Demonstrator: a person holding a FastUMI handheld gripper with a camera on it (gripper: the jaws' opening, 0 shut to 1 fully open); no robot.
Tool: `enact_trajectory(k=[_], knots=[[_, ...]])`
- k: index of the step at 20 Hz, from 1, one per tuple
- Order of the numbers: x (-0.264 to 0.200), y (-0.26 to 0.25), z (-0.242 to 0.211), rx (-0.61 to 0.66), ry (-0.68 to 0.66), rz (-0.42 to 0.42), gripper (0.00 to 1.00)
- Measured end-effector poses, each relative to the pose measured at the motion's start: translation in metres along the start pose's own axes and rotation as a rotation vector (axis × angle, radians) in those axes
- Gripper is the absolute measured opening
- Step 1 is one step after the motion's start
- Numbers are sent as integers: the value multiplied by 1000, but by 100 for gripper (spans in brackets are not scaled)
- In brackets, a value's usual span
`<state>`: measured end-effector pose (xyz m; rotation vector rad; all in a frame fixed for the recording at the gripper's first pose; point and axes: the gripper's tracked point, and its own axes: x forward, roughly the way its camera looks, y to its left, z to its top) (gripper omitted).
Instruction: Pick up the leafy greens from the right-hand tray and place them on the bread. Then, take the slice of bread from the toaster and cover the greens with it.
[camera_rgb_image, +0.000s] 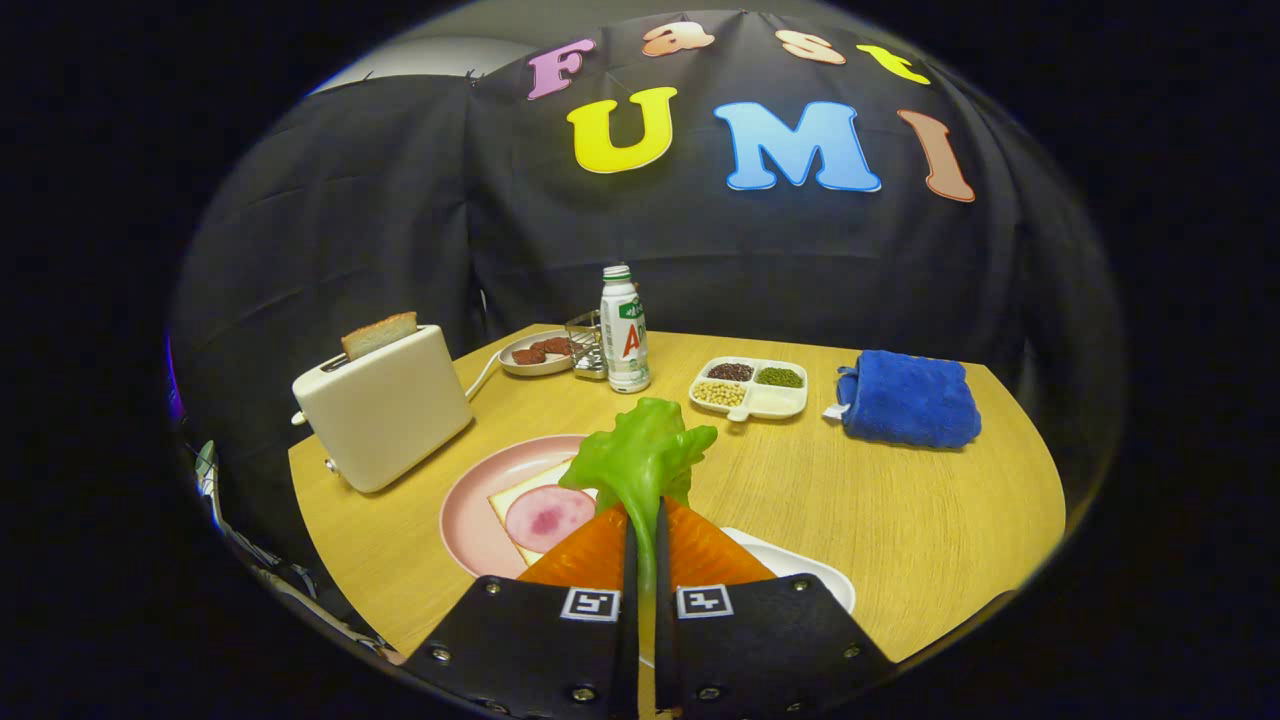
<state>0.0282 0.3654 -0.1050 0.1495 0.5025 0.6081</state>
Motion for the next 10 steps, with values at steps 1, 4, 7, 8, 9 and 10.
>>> enact_trajectory(k=[1,4,7,8,9,10], knots=[[4,9,5,6,-9,20,7],[19,36,-1,-4,13,74,7],[39,58,-14,-32,59,111,7],[45,63,-19,-35,74,119,7],[51,66,-22,-35,88,121,7],[57,66,-28,-32,104,116,6]])
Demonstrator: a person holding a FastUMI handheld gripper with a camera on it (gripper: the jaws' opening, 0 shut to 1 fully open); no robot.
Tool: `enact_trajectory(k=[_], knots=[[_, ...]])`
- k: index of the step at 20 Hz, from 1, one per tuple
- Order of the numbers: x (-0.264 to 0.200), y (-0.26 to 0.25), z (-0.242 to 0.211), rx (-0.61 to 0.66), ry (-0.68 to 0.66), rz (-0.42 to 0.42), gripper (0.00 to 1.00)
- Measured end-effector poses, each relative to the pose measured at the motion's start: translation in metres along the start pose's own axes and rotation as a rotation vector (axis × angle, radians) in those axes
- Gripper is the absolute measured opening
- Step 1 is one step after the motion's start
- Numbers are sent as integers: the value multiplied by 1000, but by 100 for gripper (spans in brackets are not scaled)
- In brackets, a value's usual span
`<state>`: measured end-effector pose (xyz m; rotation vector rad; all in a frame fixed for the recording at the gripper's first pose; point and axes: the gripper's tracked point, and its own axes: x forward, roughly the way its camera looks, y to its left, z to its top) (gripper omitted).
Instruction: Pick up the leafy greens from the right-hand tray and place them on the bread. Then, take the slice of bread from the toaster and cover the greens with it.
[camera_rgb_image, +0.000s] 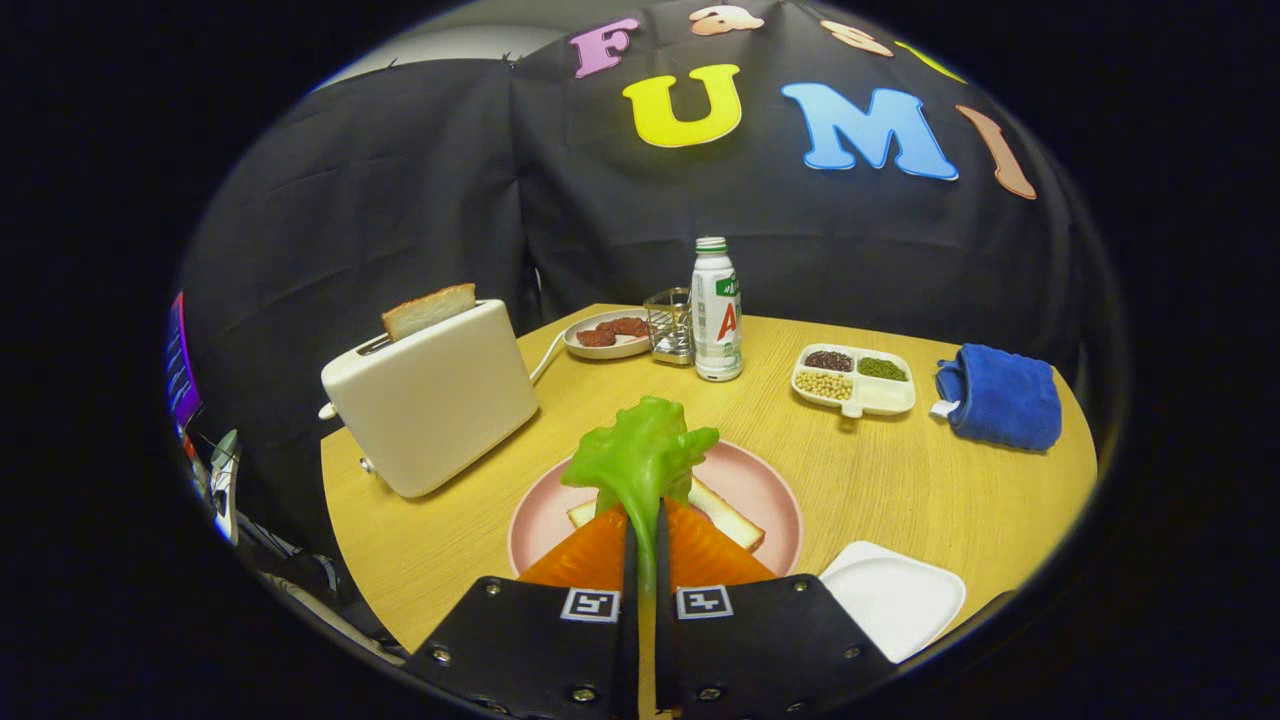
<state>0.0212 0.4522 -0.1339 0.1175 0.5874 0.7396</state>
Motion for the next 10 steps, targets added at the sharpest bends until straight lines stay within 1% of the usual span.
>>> enact_trajectory(k=[3,4,5,7,8,9,10], knots=[[12,-5,-7,12,32,-27,7],[14,-7,-11,3,41,-37,13],[15,-7,-12,-4,46,-43,36],[16,-8,-10,-27,34,-58,77],[14,-9,-9,-37,27,-68,90],[13,-9,-7,-46,19,-73,98],[13,-8,-5,-53,10,-77,98]])
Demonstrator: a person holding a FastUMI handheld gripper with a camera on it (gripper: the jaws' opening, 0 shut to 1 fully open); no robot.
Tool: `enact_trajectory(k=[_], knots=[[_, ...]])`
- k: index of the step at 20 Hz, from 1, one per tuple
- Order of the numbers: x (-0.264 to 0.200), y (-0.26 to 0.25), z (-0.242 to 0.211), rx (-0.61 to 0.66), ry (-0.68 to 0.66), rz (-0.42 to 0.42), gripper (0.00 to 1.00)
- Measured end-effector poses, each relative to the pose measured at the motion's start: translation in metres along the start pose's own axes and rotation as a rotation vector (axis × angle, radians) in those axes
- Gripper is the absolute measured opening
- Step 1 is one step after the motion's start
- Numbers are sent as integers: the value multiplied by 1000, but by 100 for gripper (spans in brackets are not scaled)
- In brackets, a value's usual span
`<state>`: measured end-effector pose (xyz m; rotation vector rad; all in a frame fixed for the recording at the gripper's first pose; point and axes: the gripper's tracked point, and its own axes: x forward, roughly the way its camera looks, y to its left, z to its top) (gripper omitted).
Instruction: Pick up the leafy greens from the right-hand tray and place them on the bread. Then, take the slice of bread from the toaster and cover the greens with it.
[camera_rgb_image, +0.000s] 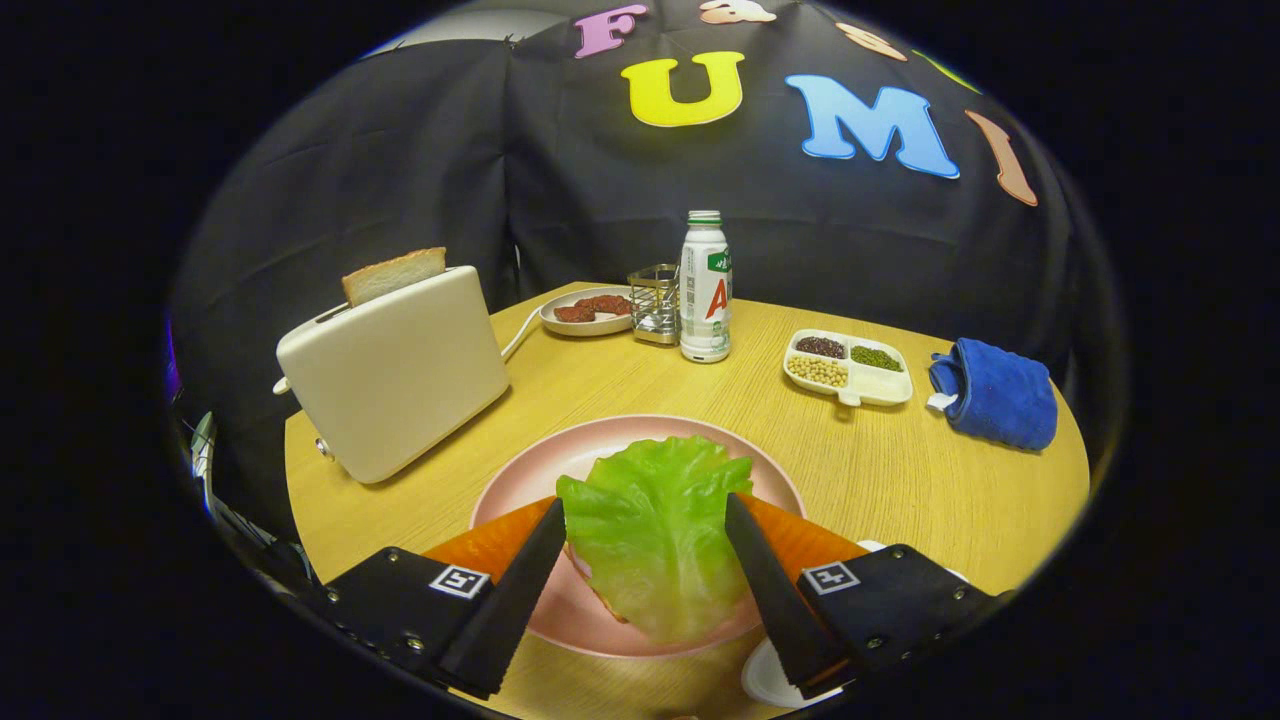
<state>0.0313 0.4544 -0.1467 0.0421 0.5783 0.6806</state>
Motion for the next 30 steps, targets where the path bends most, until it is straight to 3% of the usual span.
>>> enact_trajectory(k=[9,18,25,30], knots=[[-12,32,33,4,-111,20,98],[-20,110,87,51,-313,109,97],[-8,159,108,147,-372,201,97],[1,179,124,170,-433,201,97]])
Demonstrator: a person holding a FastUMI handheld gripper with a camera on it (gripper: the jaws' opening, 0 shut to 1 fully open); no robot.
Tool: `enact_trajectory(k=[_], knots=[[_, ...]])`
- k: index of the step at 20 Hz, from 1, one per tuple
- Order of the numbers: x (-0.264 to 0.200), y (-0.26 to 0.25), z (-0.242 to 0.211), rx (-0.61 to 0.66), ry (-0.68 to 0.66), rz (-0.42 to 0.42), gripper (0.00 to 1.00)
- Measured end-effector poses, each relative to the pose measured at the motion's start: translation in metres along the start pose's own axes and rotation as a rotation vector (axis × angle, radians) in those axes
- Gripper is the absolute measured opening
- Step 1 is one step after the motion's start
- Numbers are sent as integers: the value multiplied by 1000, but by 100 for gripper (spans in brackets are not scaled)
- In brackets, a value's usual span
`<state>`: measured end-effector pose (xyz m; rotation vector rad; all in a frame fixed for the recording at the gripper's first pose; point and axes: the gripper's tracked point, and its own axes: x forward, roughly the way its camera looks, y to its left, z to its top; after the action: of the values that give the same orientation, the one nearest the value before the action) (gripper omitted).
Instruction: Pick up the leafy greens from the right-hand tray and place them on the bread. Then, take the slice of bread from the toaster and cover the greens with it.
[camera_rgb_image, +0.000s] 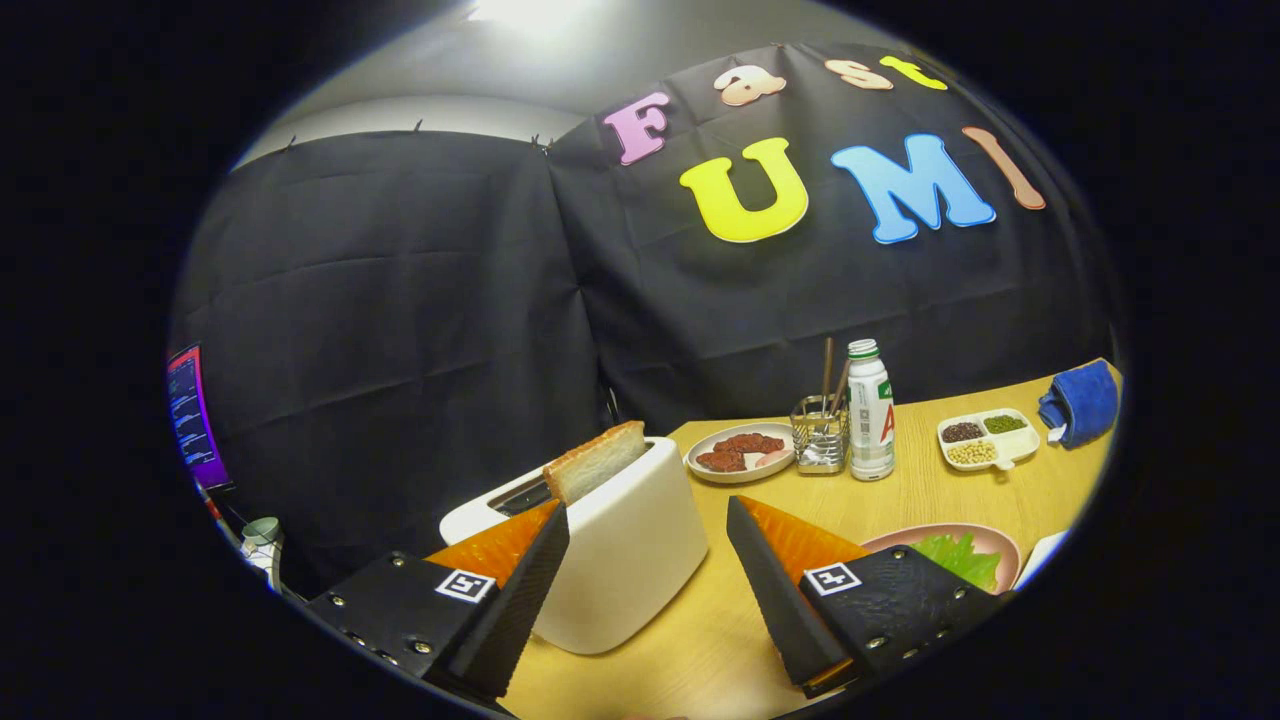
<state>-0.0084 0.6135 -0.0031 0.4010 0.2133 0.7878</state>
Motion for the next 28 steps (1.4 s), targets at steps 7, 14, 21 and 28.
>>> enact_trajectory(k=[7,14,21,28], knots=[[32,29,-2,72,-55,5,97],[69,49,-10,25,-73,4,96],[89,40,-11,-54,-79,-64,27],[81,45,15,32,-109,3,7]])
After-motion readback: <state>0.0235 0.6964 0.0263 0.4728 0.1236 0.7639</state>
